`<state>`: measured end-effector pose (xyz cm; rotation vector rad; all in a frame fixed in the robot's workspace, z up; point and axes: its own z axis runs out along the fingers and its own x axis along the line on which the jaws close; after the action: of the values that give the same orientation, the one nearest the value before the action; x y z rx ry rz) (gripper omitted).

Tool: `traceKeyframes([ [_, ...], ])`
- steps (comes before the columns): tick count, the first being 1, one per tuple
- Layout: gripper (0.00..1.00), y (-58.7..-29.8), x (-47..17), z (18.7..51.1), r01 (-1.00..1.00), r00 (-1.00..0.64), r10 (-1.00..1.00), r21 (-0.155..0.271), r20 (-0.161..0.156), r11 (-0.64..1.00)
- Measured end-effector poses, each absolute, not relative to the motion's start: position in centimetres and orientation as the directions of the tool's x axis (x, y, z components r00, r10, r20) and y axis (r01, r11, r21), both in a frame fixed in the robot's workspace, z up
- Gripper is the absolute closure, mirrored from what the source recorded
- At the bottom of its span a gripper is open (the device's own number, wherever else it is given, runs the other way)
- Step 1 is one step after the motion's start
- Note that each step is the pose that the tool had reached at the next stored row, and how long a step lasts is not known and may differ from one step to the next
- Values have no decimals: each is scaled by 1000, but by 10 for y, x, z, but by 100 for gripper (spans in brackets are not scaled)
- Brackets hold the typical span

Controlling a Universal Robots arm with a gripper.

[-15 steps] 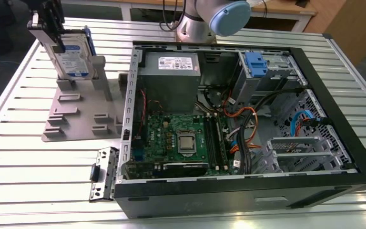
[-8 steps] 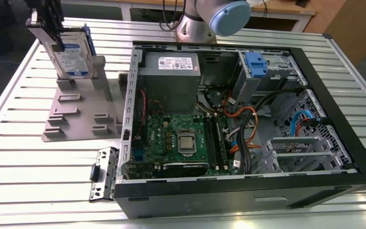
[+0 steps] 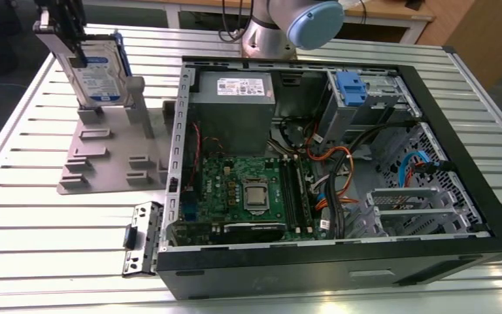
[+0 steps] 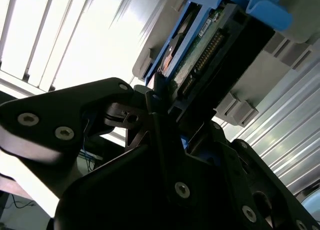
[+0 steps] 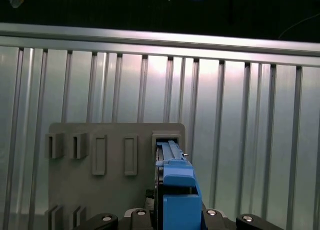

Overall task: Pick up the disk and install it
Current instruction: 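Pick up the disk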

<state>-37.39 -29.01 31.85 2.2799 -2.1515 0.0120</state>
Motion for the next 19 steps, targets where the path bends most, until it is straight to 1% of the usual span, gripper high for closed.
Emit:
traceKeyframes([
  [19,64,-290,-374,333,-998,58,-998,0,10,-58],
])
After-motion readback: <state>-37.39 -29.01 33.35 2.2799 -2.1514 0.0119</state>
